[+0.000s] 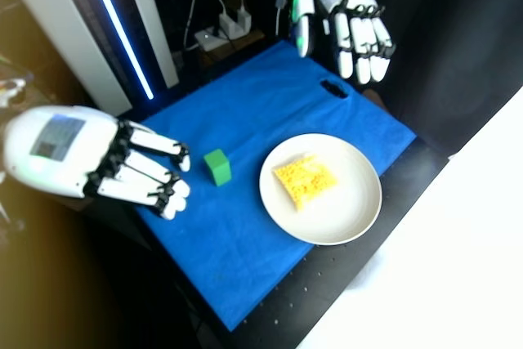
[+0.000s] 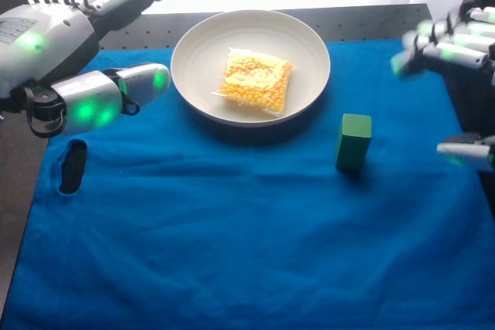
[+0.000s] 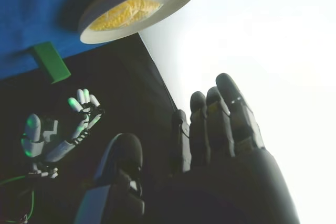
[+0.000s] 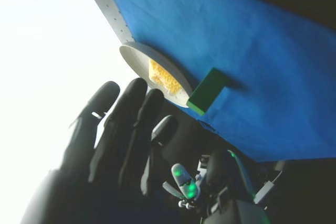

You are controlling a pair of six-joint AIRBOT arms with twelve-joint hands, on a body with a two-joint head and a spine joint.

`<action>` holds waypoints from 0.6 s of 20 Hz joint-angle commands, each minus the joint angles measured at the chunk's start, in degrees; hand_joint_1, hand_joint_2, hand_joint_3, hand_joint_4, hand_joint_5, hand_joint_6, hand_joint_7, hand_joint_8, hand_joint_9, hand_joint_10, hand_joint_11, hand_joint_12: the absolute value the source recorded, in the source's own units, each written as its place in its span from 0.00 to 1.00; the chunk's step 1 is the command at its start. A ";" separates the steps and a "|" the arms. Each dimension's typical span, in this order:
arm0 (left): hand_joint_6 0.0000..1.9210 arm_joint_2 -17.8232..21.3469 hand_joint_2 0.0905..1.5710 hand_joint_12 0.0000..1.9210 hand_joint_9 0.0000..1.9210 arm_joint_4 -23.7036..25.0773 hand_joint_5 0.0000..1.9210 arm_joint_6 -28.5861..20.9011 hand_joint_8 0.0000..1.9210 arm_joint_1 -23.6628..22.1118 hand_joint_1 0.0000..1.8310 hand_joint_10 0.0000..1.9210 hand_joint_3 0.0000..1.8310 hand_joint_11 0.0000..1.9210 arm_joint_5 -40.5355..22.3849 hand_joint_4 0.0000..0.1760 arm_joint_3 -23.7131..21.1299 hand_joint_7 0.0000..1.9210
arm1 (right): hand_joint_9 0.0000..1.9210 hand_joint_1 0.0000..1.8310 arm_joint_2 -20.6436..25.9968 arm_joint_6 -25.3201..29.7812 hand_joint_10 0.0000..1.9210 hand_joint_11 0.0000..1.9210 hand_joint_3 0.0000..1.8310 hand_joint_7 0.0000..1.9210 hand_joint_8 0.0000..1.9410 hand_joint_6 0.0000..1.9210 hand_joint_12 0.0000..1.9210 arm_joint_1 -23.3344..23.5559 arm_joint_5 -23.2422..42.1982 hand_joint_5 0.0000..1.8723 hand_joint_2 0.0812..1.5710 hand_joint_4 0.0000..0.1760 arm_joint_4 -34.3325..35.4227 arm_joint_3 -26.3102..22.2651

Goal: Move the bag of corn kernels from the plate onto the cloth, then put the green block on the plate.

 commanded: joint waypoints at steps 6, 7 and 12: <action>0.00 -4.08 0.78 0.00 0.00 0.52 0.00 -0.21 0.00 -6.00 0.29 0.00 0.00 0.00 0.84 0.67 3.91 0.00 | 0.00 0.18 -0.82 -0.09 0.00 0.00 0.00 0.00 0.00 0.00 0.00 0.82 6.66 0.00 0.79 0.00 1.53 0.23; 0.00 -5.55 0.78 0.00 0.00 0.95 0.00 -0.21 0.00 -7.73 0.31 0.00 0.00 0.00 4.05 0.65 5.54 0.00 | 0.00 0.18 -0.93 -0.09 0.00 0.00 0.00 0.00 0.00 0.00 0.00 0.82 6.66 0.00 0.79 0.00 1.52 0.24; 0.00 -15.10 0.75 0.02 0.00 4.51 0.00 -0.18 0.00 -17.01 0.40 0.00 0.00 0.05 21.65 0.41 14.87 0.00 | 0.00 0.20 -1.17 -0.09 0.00 0.00 0.00 0.00 0.00 0.00 0.00 0.79 6.58 0.00 0.80 0.00 1.48 0.23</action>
